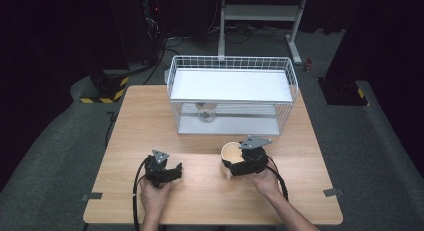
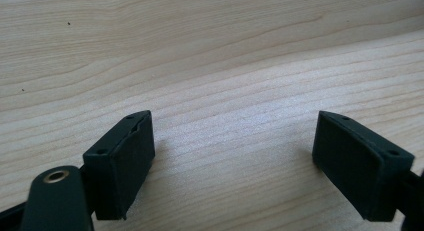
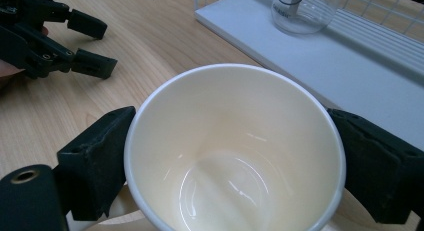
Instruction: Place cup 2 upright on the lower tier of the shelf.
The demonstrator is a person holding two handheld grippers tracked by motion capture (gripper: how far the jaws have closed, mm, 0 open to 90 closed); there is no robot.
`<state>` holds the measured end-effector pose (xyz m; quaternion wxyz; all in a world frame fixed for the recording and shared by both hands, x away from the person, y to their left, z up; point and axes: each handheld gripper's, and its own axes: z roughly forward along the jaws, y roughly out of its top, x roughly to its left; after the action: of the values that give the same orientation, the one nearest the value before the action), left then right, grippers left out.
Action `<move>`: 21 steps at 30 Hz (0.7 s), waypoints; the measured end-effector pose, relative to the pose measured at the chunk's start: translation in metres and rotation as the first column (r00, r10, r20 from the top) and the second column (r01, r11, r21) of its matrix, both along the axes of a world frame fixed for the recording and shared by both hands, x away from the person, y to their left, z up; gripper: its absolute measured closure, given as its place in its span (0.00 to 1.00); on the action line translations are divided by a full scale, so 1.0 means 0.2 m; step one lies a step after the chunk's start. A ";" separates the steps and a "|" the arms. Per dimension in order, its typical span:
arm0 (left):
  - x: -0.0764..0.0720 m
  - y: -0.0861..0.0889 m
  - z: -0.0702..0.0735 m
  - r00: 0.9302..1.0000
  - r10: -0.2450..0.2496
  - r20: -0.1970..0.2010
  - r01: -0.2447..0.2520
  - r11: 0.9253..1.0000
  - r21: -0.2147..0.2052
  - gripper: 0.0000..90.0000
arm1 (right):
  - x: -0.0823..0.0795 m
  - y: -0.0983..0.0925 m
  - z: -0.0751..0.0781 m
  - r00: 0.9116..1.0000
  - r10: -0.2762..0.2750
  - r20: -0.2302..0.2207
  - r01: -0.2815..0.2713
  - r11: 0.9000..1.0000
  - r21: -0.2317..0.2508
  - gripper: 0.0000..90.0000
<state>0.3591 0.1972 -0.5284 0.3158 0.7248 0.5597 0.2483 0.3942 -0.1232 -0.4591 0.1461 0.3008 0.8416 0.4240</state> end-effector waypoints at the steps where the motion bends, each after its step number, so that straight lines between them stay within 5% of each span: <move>1: 0.00 0.00 0.00 1.000 0.000 0.000 0.000 1.000 0.001 0.20 | 0.00 -0.01 0.00 1.000 -0.002 0.000 0.002 1.000 0.003 0.11; 21: 0.00 0.00 0.00 1.000 0.001 0.001 -0.001 1.000 0.000 0.20 | 0.08 -0.10 0.04 0.998 -0.058 -0.013 0.058 0.998 0.016 0.11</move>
<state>0.3590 0.1973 -0.5283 0.3158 0.7245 0.5600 0.2487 0.4099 -0.1441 -0.4504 0.1507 0.3290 0.8298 0.4248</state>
